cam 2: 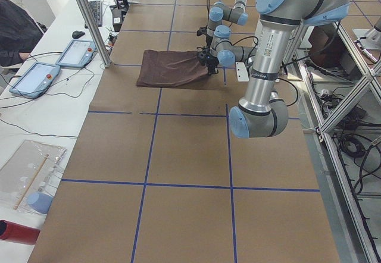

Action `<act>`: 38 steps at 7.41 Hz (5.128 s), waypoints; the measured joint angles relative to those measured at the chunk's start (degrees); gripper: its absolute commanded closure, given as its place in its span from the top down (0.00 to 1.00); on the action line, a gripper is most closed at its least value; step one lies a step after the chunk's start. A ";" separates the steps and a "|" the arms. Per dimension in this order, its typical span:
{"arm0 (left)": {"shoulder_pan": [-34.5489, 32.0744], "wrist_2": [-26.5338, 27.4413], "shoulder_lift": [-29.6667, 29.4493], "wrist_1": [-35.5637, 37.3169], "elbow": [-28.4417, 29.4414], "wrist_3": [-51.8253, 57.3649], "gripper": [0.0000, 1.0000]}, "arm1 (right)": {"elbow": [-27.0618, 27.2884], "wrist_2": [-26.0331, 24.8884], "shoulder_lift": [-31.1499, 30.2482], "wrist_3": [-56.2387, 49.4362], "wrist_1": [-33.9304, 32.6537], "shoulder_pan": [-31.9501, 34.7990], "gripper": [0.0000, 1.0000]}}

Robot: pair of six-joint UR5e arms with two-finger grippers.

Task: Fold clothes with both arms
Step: 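Grasp the two near corners of the shirt with both grippers, then lift the near edge with both grippers and fold it away from the robot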

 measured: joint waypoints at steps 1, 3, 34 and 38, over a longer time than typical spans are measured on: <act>0.00 0.00 0.00 0.00 0.01 0.00 0.00 | -0.18 -0.03 0.05 1.50 -0.23 -0.35 1.00; 0.00 0.00 0.01 -0.01 0.01 0.00 0.00 | -0.29 -0.14 -0.07 3.10 -0.44 -1.21 1.00; 7.09 -0.66 0.07 3.61 -8.41 -4.15 0.00 | 11.53 1.26 -3.69 -0.32 -3.59 -2.74 0.00; -2.02 -7.32 -0.48 3.86 -8.55 -0.40 0.00 | 10.47 8.04 -1.42 -9.88 -3.58 8.29 0.00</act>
